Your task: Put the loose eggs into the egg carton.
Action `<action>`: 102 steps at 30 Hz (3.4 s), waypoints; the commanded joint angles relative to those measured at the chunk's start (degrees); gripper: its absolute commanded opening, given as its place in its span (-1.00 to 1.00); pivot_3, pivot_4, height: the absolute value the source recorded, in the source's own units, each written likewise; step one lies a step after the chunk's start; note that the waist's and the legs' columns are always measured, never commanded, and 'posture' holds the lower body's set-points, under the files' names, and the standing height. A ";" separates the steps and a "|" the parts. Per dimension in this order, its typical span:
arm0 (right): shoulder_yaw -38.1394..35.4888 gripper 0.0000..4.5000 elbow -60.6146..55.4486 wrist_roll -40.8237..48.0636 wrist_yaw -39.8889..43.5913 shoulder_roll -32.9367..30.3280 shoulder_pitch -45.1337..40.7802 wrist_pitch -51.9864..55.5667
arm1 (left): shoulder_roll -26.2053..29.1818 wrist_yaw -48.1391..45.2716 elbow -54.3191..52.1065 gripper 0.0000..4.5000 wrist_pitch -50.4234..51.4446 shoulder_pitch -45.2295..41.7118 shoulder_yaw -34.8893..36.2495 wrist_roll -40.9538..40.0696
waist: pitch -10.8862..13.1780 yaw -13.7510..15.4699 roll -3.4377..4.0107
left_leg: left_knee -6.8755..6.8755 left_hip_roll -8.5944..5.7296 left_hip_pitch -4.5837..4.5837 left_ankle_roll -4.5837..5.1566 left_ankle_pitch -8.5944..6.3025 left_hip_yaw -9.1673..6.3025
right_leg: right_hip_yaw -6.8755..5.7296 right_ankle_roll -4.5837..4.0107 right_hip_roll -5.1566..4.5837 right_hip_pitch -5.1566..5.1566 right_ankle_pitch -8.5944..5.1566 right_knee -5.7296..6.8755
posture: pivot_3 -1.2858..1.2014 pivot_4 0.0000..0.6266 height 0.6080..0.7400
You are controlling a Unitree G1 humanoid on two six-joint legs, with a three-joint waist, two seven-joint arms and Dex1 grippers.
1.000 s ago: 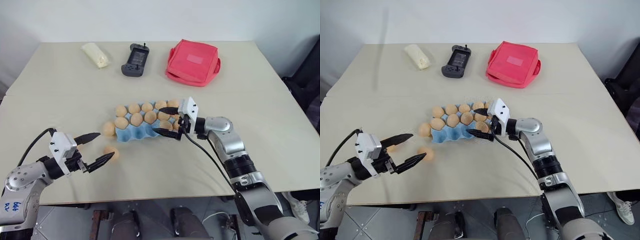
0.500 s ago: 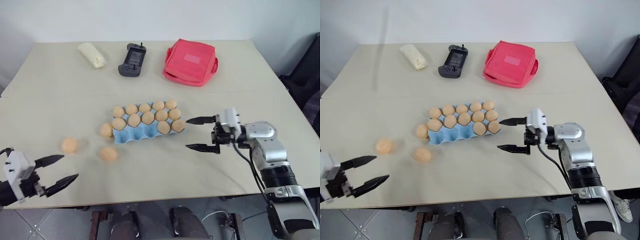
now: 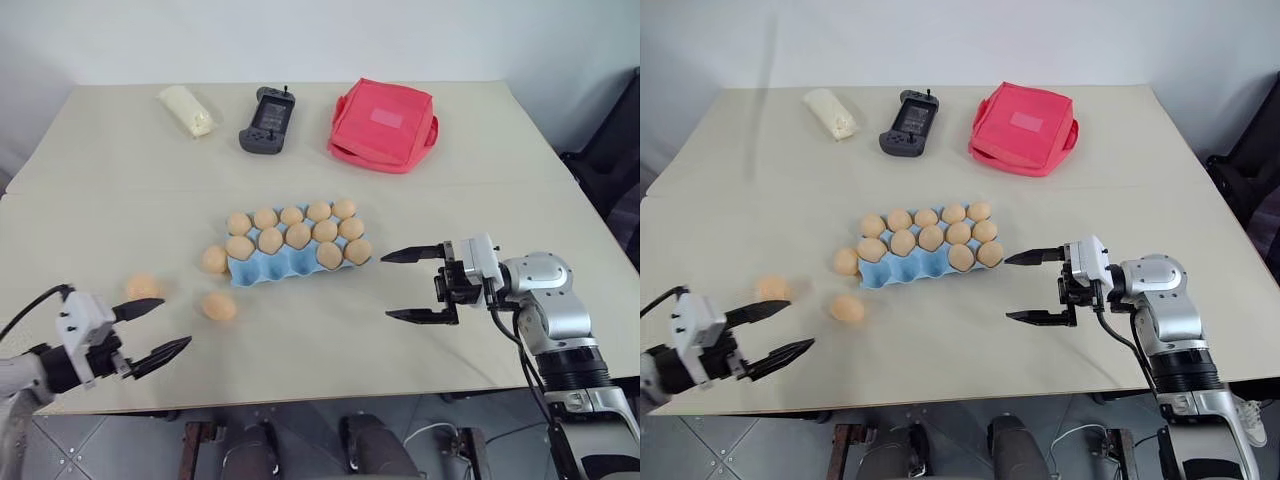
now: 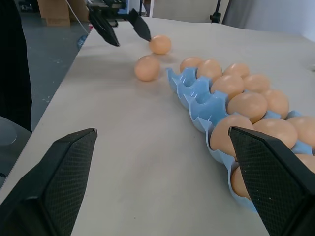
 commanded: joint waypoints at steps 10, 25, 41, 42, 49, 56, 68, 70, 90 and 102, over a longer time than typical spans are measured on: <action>-0.63 0.99 -5.74 0.82 -3.66 -0.73 3.91 2.10 | -6.96 5.74 11.90 1.00 -6.49 -12.51 -12.57 8.10 | 0.00 0.59 0.00 | 0.15 -0.04 0.01 0.02 0.03 0.03 | 0.05 0.06 0.05 -0.01 0.03 0.10 | 0.03 -0.52 1.00; -0.07 1.00 -8.13 0.69 -7.40 -0.10 7.63 2.96 | -7.81 3.11 5.04 -0.12 -8.78 -8.40 -10.66 2.86 | -0.01 1.38 -0.01 | 0.19 -0.02 0.00 0.04 0.03 0.04 | 0.07 0.11 0.02 0.01 0.06 0.11 | 0.03 -0.52 1.00; -3.38 1.00 -12.21 -0.09 -13.62 -1.75 13.31 2.84 | -15.29 1.84 22.11 -0.12 -7.01 -41.22 -27.91 8.81 | -0.02 3.23 0.00 | 0.34 -0.46 0.03 0.43 0.19 -0.04 | 0.00 0.44 0.05 0.32 0.27 -0.06 | 0.03 -0.52 1.00; -3.91 1.00 -13.44 0.13 -14.41 -1.83 14.23 3.12 | -16.56 2.31 25.93 -0.12 -8.57 -43.73 -28.50 10.19 | -0.02 3.29 0.00 | 0.38 -0.43 0.00 0.41 0.19 -0.05 | 0.01 0.45 0.08 0.28 0.27 -0.06 | 0.03 -0.52 1.00; -5.71 1.00 -19.43 0.76 -18.80 -1.90 18.70 4.81 | -20.18 -2.18 37.01 0.00 -12.40 -49.78 -30.27 12.09 | -0.02 2.97 0.00 | 0.43 -0.21 -0.08 0.24 0.22 0.12 | 0.17 0.46 0.30 0.02 0.27 0.06 | 0.03 -0.52 1.00; -5.38 1.00 -20.31 0.69 -20.38 -1.33 19.61 4.62 | -19.55 -3.41 33.81 0.89 -13.00 -48.12 -29.53 12.05 | -0.01 3.05 0.00 | 0.68 -0.20 -0.11 0.28 0.20 0.13 | 0.20 0.46 0.30 0.06 0.27 0.13 | 0.03 -0.52 1.00; -2.04 1.00 -13.04 0.58 -15.84 1.67 13.17 1.69 | -5.64 -3.19 13.98 1.00 -3.34 -30.68 -14.46 2.15 | -0.01 2.50 0.00 | 0.76 -0.05 -0.08 0.29 0.11 0.15 | 0.20 0.44 0.30 0.11 0.26 0.22 | 0.03 -0.52 1.00; -1.20 1.00 -12.02 0.63 -15.09 2.71 11.33 1.65 | -3.92 -1.30 11.80 1.00 -3.62 -25.35 -9.72 1.45 | -0.01 2.36 0.00 | 0.75 -0.01 -0.07 0.27 0.11 0.10 | 0.16 0.41 0.29 0.10 0.25 0.24 | 0.03 -0.52 1.00; 1.21 1.00 -3.38 -0.50 -12.55 9.19 3.42 -1.50 | -9.88 11.88 2.73 1.00 -8.36 7.17 14.26 -0.79 | -0.03 2.44 -0.11 | 0.26 0.06 0.01 0.36 -0.48 -0.02 | -0.08 0.10 -0.27 0.26 0.17 -0.21 | 0.03 -0.52 1.00; 1.83 1.00 -6.28 -1.03 -14.25 8.93 4.25 0.14 | -6.84 13.97 14.26 1.00 -10.38 -7.87 5.89 3.75 | -0.04 2.79 -0.13 | 0.09 -0.01 -0.01 0.08 -0.12 0.03 | -0.09 -0.01 -0.05 0.10 0.11 -0.22 | 0.03 -0.52 1.00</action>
